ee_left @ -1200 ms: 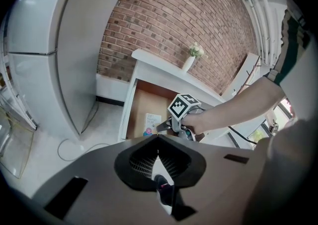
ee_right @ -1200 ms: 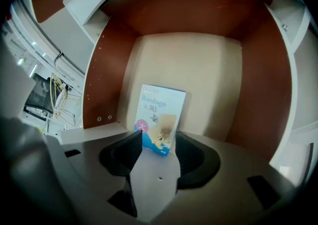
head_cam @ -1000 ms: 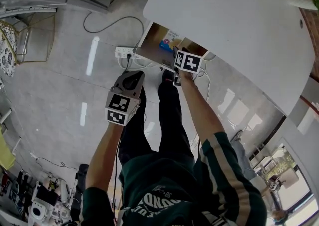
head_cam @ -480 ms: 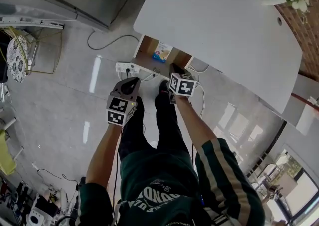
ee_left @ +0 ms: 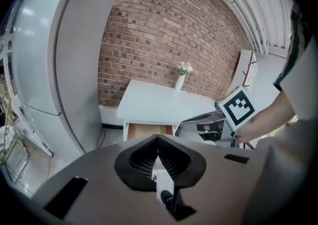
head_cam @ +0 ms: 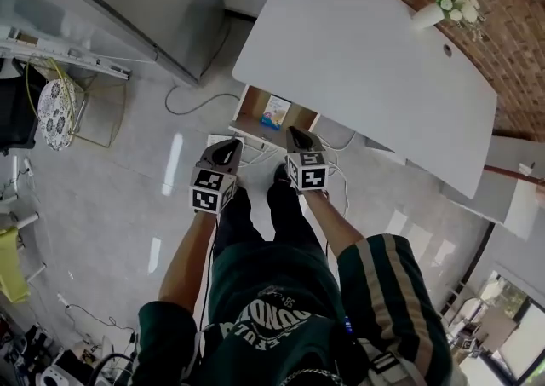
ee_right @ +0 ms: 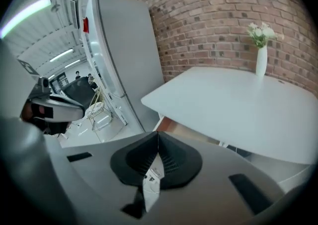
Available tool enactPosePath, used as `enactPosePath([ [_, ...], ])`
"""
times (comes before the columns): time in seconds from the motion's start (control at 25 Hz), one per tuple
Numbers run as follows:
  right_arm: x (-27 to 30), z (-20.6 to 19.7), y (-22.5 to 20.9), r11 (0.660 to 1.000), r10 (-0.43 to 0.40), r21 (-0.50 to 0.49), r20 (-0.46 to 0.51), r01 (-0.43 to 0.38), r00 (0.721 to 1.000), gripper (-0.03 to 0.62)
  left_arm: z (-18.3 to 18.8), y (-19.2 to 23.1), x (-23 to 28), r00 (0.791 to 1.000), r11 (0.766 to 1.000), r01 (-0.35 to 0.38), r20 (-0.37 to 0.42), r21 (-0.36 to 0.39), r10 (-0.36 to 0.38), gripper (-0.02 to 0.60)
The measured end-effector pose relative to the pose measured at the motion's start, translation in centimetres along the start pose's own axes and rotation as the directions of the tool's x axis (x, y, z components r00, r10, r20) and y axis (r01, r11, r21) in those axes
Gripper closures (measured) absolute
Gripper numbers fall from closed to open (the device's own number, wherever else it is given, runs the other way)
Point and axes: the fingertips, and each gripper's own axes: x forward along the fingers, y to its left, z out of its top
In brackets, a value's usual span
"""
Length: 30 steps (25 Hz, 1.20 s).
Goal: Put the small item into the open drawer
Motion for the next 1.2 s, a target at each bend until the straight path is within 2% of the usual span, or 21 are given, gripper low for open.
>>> enactPosePath([
  [0.24, -3.8, 8.1, 0.2, 0.999, 0.013, -0.046, 0.167, -0.006, 0.986, 0.569, 5.3, 0.1, -1.8, 0.995, 0.999, -0.042, 0.089, 0.034, 0.038, 0.566],
  [0.44, -7.4, 14.6, 0.3, 0.995, 0.043, -0.101, 0.292, -0.014, 0.955, 0.569, 10.4, 0.1, -3.4, 0.982, 0.995, -0.080, 0.176, 0.067, 0.067, 0.566],
  [0.56, -9.7, 17.2, 0.3, 0.992, 0.069, -0.127, 0.347, -0.026, 0.936, 0.569, 13.0, -0.4, -4.2, 0.971, 0.990, -0.106, 0.225, 0.092, 0.083, 0.566],
  [0.68, -11.5, 19.0, 0.5, 0.991, 0.089, -0.131, 0.385, -0.040, 0.918, 0.569, 15.2, -0.8, -5.0, 0.962, 0.983, -0.129, 0.256, 0.128, 0.093, 0.566],
  [0.88, -13.9, 21.1, 0.7, 0.986, 0.132, -0.148, 0.422, -0.075, 0.897, 0.569, 17.9, -1.7, -6.4, 0.942, 0.977, -0.161, 0.317, 0.137, 0.111, 0.566],
  [1.2, -16.0, 21.7, 0.7, 0.980, 0.161, -0.175, 0.443, -0.090, 0.882, 0.569, 18.3, -2.6, -7.0, 0.930, 0.973, -0.190, 0.342, 0.128, 0.136, 0.566],
])
